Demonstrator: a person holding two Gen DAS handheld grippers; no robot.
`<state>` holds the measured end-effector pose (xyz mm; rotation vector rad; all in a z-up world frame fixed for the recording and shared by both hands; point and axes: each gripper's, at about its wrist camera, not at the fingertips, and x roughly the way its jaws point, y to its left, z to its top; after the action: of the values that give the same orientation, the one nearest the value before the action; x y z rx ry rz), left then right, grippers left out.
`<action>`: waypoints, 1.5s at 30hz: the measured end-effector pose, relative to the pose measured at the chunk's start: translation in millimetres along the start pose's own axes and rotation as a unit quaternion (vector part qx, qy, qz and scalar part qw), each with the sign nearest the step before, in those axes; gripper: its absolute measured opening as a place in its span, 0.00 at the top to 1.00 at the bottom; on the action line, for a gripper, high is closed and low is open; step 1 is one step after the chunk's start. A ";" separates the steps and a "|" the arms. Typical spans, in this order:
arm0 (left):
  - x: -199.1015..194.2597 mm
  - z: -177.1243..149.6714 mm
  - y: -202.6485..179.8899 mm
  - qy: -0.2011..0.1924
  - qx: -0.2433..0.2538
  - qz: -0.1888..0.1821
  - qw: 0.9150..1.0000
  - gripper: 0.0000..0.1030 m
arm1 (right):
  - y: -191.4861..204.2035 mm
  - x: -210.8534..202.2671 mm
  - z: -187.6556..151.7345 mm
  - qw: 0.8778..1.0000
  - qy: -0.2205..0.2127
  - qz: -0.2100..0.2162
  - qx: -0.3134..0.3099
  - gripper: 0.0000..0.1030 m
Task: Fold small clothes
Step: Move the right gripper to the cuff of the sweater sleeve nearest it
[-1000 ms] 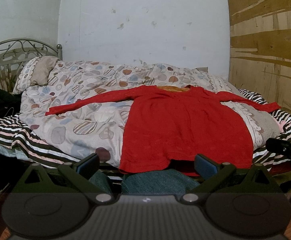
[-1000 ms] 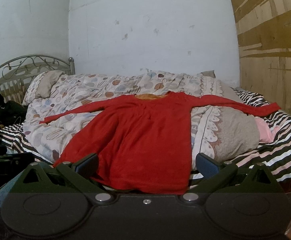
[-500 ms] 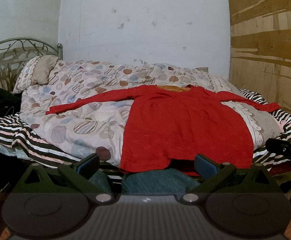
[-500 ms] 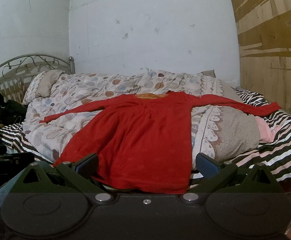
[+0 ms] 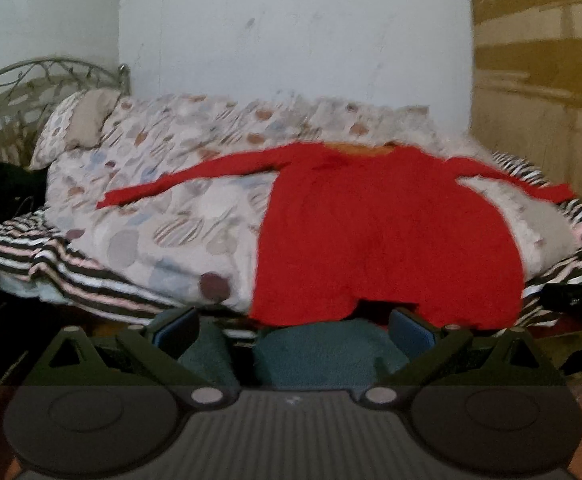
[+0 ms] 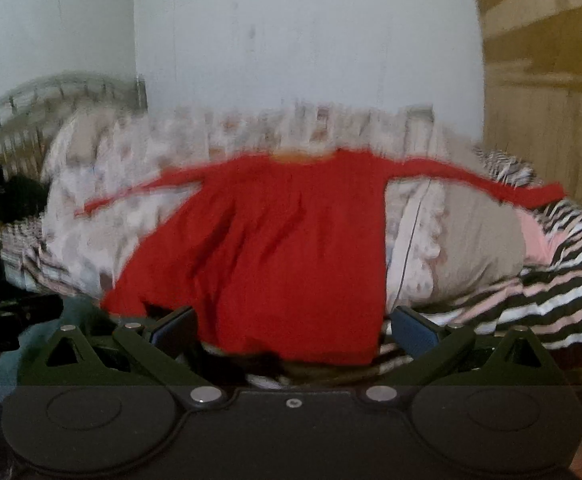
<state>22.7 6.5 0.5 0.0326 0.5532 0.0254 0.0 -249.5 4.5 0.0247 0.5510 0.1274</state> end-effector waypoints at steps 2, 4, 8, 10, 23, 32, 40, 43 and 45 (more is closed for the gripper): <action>7.0 8.5 4.2 0.006 -0.006 0.014 1.000 0.00 | -2.6 8.8 11.2 0.999 0.037 -0.004 0.001 0.00; 12.3 18.9 9.1 0.003 -0.015 0.018 1.000 0.00 | -7.8 14.9 22.2 0.999 0.050 -0.013 0.006 0.00; 22.0 45.0 19.0 -0.004 -0.022 0.021 1.000 0.00 | -18.2 31.1 44.3 0.996 0.071 -0.045 0.005 0.00; 31.0 58.7 21.9 -0.006 -0.022 0.027 0.999 0.00 | -23.3 37.0 53.6 0.996 0.074 -0.041 0.002 0.00; 116.5 120.4 4.2 0.011 0.002 0.059 0.998 0.00 | -57.1 114.6 104.8 0.993 0.089 -0.065 -0.043 0.00; 191.0 144.9 -26.8 0.045 0.009 0.033 0.998 0.00 | -71.2 165.6 126.6 0.990 0.091 -0.079 -0.067 0.00; 253.8 156.4 -54.1 0.067 0.018 0.015 0.997 0.00 | -116.2 203.8 143.5 0.991 0.058 -0.116 -0.018 0.00; 274.2 156.5 -59.8 0.076 0.023 0.011 0.997 0.00 | -145.8 214.8 147.5 0.990 0.037 -0.137 0.011 0.00; 286.9 155.9 -62.3 0.080 0.025 0.009 0.996 0.00 | -168.5 221.4 150.8 0.986 0.024 -0.163 0.033 0.00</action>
<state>349.6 -50.0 -19.9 0.0857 0.7135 0.0323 285.1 -386.8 8.1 -0.0052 0.6006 -0.2093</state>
